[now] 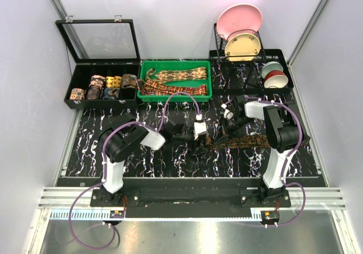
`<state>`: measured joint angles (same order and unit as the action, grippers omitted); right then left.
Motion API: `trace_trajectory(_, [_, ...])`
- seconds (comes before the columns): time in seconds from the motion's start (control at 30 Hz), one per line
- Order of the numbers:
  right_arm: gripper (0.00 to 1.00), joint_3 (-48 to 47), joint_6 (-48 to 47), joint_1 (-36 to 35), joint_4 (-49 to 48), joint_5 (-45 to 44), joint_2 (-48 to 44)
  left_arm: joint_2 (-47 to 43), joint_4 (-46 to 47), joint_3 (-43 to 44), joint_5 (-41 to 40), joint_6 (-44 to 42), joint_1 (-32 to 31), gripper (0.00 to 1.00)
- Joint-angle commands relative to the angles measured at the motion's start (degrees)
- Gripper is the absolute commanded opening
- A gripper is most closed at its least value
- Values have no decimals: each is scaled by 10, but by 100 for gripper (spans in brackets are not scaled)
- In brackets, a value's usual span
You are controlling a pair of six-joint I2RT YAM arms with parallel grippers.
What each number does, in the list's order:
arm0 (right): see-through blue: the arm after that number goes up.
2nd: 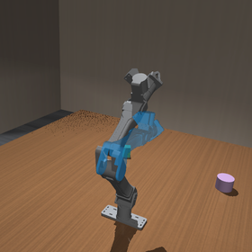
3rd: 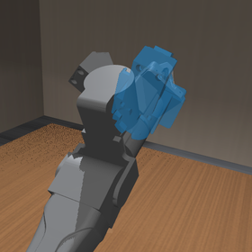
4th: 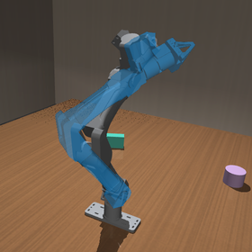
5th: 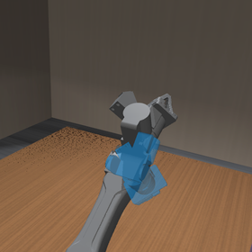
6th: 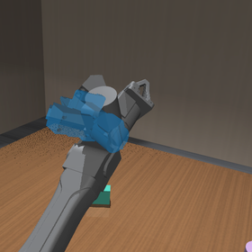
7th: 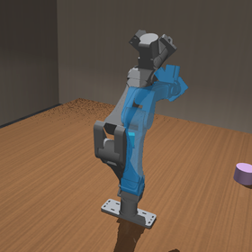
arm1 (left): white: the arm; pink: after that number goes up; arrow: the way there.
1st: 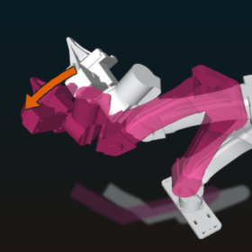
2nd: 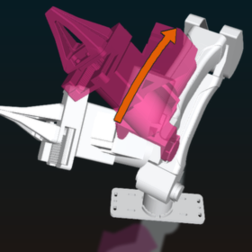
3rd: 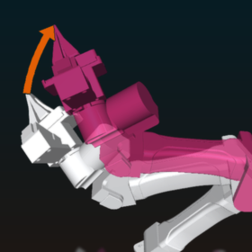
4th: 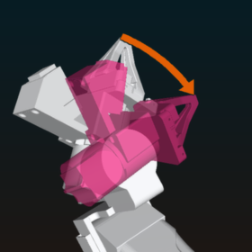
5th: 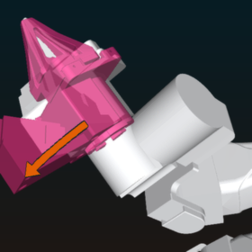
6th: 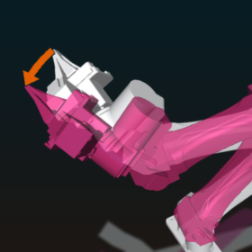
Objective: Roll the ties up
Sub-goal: Roll the tie at the center of the board.
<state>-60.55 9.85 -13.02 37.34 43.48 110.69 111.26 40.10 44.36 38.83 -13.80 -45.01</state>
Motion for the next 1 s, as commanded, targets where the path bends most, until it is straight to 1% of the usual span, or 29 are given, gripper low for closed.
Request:
trace_trajectory(0.0, [0,-11,-19,1,1,-85,24,31,174,-7,32,55,-2,79])
trace_trajectory(0.2, [0,-16,-21,1,5,-89,33,69,241,-6,48,53,-10,73])
trace_trajectory(0.3, [0,-18,-20,1,6,-89,38,79,256,-9,53,41,-15,62])
trace_trajectory(0.33, [0,-18,-20,1,5,-89,38,83,263,-11,53,39,-14,55])
trace_trajectory(0.4, [0,-18,-22,1,6,-88,41,84,268,-17,53,37,-15,50])
trace_trajectory(0.43, [0,-18,-21,2,5,-87,41,84,266,-19,52,37,-15,43])
trace_trajectory(0.47, [0,-17,-22,1,5,-86,40,83,264,-20,52,37,-15,40])
trace_trajectory(0.5, [0,-16,-21,1,5,-79,40,83,259,-19,56,38,-15,35])
trace_trajectory(0.53, [0,-16,-20,1,2,-75,40,77,230,-15,56,37,-14,30])
trace_trajectory(0.57, [0,-17,-20,1,2,-68,40,72,206,-9,49,29,-15,21])
trace_trajectory(0.6, [0,-18,-19,1,3,-56,40,67,179,-6,41,22,-16,18])
trace_trajectory(0.63, [3,-20,-19,0,2,-53,37,53,116,9,34,19,-16,17])
trace_trajectory(0.67, [11,-20,-19,0,3,-48,30,46,78,17,26,7,-17,15])
trace_trajectory(0.7, [15,-21,-18,2,4,-45,26,40,41,27,7,1,-17,14])
trace_trajectory(0.73, [17,-25,-19,4,7,-37,16,31,-28,41,4,-10,-17,13])
trace_trajectory(0.77, [21,-26,-23,11,11,-27,10,26,-61,49,-11,-38,-16,11])
trace_trajectory(0.8, [22,-28,-26,16,14,-23,6,21,-91,52,-19,-47,-16,10])
trace_trajectory(0.83, [23,-35,-32,21,29,-21,-2,17,-146,65,-26,-55,-16,9])
trace_trajectory(0.87, [24,-40,-42,27,38,-17,-5,15,-186,75,-43,-83,-15,8])
trace_trajectory(0.97, [29,-52,-62,58,63,9,-14,9,-279,96,-69,-114,-17,6])
